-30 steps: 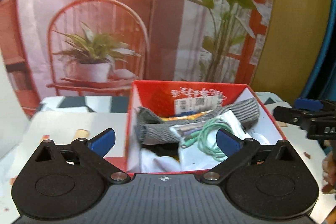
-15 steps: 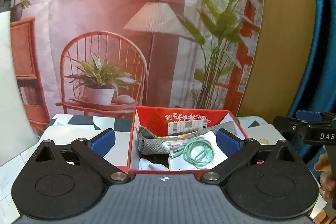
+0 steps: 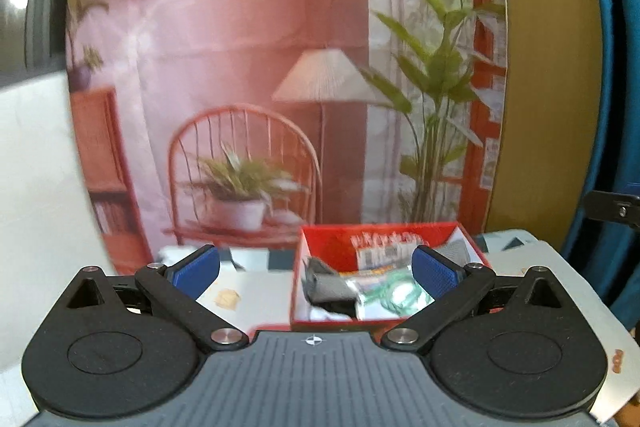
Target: Organize soft objects
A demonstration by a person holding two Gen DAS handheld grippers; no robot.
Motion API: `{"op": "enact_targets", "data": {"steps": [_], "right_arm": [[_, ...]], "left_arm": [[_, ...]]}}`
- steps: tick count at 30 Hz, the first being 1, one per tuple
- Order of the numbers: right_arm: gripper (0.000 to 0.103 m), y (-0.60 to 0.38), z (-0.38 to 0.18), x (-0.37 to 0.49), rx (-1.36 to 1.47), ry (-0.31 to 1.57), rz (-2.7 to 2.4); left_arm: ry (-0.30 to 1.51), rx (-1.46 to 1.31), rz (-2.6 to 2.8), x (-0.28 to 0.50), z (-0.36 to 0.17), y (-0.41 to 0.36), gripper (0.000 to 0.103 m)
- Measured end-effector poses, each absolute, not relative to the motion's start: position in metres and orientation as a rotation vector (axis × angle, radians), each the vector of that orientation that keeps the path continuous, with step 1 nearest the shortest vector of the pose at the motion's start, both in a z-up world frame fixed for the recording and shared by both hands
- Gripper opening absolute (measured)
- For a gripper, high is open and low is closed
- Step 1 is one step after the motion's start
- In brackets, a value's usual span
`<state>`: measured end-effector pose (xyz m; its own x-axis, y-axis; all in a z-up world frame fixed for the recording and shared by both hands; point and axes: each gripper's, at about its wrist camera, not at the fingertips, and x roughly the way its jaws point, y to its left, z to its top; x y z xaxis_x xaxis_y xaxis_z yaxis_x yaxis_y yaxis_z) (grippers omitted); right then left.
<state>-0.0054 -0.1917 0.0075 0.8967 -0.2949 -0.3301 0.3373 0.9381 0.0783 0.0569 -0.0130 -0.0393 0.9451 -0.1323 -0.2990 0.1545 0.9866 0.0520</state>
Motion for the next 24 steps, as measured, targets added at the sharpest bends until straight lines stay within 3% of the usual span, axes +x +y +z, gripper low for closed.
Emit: {"op": "enact_targets", "data": {"steps": [11, 24], "right_arm": [[0.103, -0.184, 0.028, -0.037, 0.129, 0.275, -0.375], [0.103, -0.176, 0.034, -0.050, 0.126, 0.261, -0.375]], "left_arm": [[0.218, 0.050, -0.129, 0.011, 0.000, -0.013, 0.103], [0.220, 0.035, -0.117, 0.003, 0.000, -0.009, 0.103]]}}
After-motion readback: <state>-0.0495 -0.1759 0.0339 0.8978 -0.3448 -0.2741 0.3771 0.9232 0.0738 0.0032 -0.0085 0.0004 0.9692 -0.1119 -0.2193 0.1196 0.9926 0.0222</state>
